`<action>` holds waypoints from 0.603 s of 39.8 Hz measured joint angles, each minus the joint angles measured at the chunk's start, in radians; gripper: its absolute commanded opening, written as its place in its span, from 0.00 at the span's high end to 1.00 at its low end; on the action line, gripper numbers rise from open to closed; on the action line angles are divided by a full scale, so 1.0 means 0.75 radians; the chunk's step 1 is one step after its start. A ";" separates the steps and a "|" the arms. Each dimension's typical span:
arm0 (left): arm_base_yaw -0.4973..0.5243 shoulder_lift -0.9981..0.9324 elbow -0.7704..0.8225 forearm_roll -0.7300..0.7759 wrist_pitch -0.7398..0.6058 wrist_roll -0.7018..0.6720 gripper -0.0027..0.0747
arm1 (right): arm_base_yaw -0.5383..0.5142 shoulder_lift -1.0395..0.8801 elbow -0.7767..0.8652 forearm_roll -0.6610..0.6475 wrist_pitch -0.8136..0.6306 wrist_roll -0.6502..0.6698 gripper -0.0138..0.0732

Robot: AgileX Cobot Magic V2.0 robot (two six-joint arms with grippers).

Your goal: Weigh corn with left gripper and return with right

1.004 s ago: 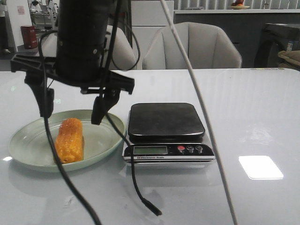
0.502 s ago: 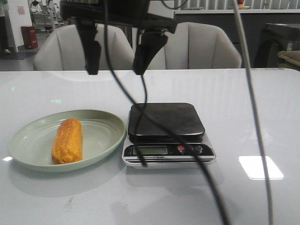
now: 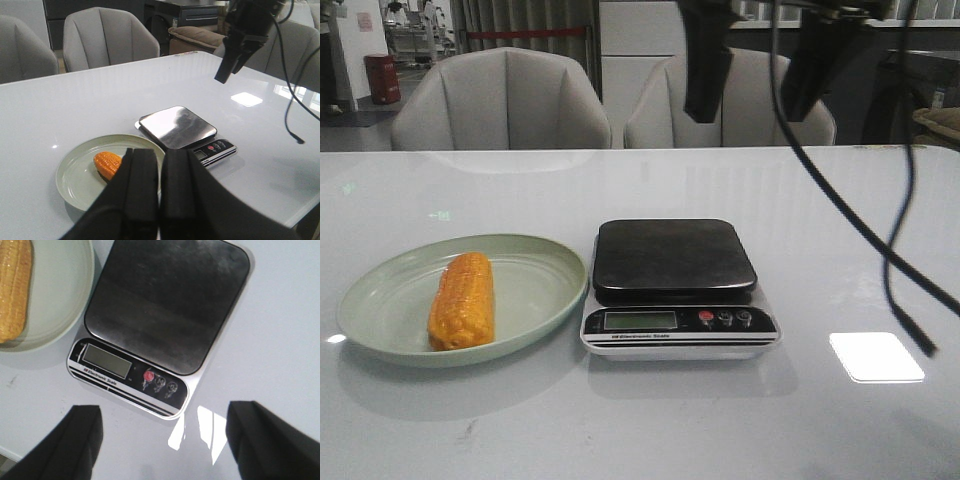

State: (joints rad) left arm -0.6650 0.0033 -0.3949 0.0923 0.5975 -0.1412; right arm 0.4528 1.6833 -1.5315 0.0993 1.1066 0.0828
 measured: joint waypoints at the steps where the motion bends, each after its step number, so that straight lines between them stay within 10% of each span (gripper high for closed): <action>1: 0.000 0.000 0.000 0.000 0.000 0.000 0.82 | -0.002 -0.047 0.061 0.000 -0.037 -0.004 0.15; 24: 0.000 0.000 0.000 0.000 0.000 0.000 0.82 | -0.002 -1.150 1.081 -0.035 -0.754 -0.020 0.15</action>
State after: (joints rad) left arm -0.6650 0.0033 -0.3949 0.0923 0.5975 -0.1412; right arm 0.4509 0.8205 -0.7208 0.0733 0.5411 0.0677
